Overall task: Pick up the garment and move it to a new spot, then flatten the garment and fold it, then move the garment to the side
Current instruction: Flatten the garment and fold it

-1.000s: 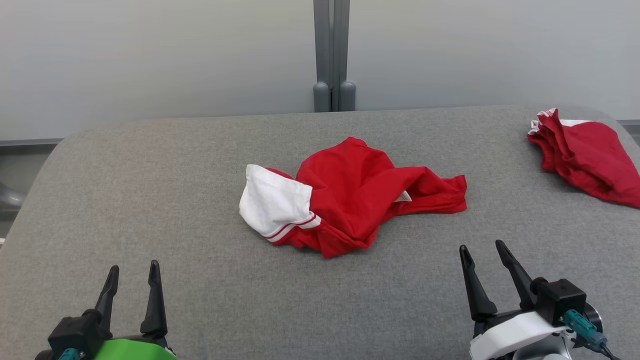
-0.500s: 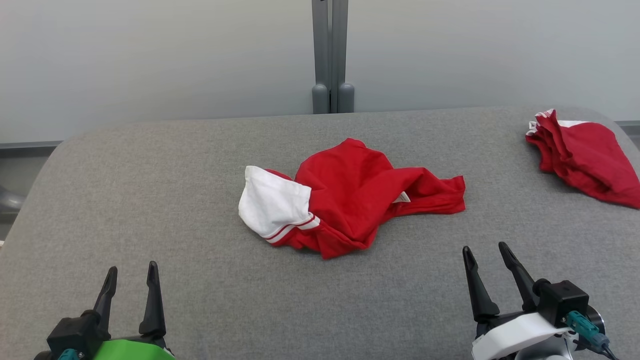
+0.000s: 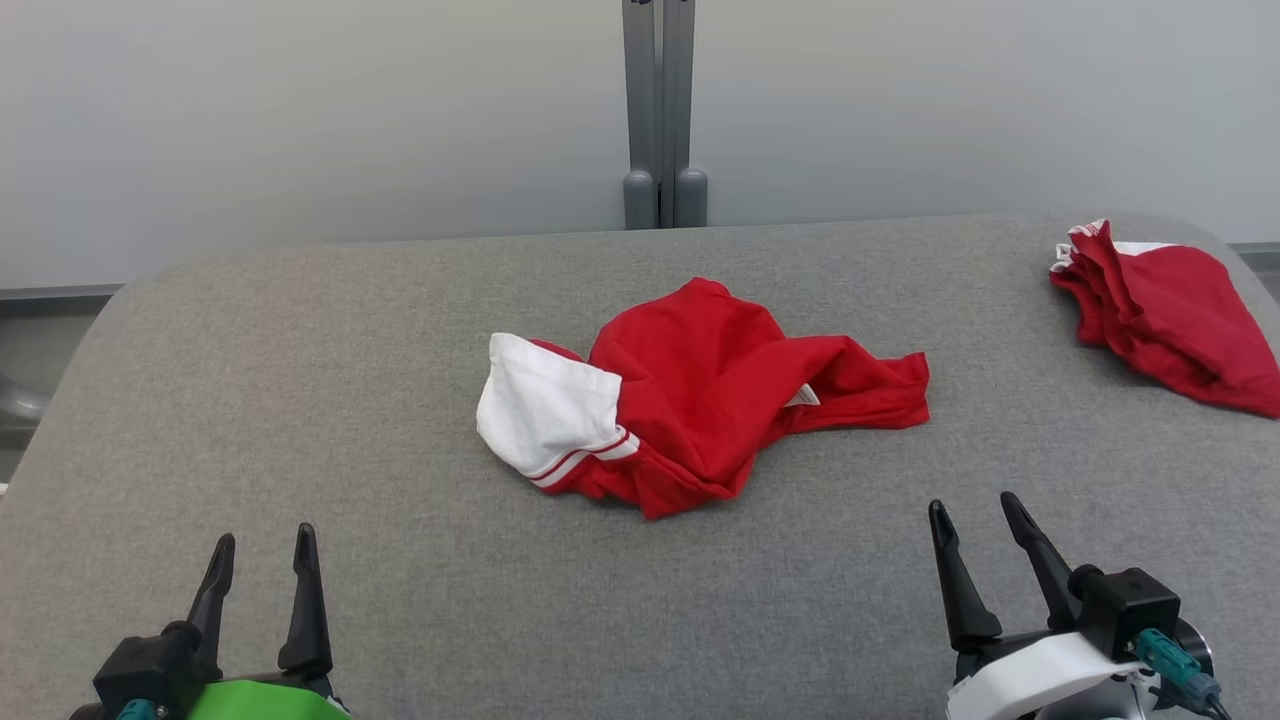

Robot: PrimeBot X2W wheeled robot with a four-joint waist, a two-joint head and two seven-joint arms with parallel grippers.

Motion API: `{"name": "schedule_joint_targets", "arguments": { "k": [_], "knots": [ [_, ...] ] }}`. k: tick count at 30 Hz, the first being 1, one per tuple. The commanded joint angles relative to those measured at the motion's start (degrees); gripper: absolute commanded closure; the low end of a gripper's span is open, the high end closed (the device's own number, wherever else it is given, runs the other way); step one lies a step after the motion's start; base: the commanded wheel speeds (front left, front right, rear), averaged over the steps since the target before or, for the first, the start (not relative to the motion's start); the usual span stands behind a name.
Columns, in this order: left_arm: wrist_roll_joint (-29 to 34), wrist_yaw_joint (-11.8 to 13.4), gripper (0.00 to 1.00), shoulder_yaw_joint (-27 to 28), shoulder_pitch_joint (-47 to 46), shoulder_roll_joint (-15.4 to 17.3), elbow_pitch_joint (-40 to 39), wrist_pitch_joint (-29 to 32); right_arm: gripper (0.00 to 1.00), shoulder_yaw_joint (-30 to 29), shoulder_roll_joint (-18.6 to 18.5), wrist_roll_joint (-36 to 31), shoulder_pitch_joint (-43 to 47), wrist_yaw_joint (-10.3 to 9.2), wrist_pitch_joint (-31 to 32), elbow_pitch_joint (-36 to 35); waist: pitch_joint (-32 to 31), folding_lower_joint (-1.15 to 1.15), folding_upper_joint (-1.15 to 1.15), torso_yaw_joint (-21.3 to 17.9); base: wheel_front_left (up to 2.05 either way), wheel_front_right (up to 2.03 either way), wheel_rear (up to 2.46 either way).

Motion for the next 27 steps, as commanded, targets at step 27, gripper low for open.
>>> {"name": "schedule_joint_targets", "arguments": {
  "k": [27],
  "knots": [
    [0.68, -0.16, 0.0, -0.68, -1.53, -1.12, -0.33, -0.16, 0.0, 3.3, -2.51, -2.27, -12.17, -0.1, -0.08, 7.11, 3.21, 0.0, 0.0, 2.2, 0.0, 0.0, 0.0]
  ]
}}
